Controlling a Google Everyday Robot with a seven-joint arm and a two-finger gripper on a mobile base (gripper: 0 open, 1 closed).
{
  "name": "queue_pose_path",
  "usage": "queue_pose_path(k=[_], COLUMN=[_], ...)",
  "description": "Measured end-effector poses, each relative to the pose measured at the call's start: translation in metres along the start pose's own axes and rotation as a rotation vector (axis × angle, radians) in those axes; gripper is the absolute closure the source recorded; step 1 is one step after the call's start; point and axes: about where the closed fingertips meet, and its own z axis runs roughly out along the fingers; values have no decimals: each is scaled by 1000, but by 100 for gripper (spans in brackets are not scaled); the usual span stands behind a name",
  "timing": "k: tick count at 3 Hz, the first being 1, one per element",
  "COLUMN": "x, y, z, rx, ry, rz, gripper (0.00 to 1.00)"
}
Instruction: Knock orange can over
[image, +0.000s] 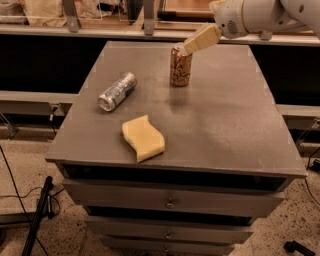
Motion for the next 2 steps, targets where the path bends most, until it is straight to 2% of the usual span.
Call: queue_pose_path(k=[2], x=[29], y=[13], z=[12], rx=[-18], ry=[-197], rz=[191], gripper=[0])
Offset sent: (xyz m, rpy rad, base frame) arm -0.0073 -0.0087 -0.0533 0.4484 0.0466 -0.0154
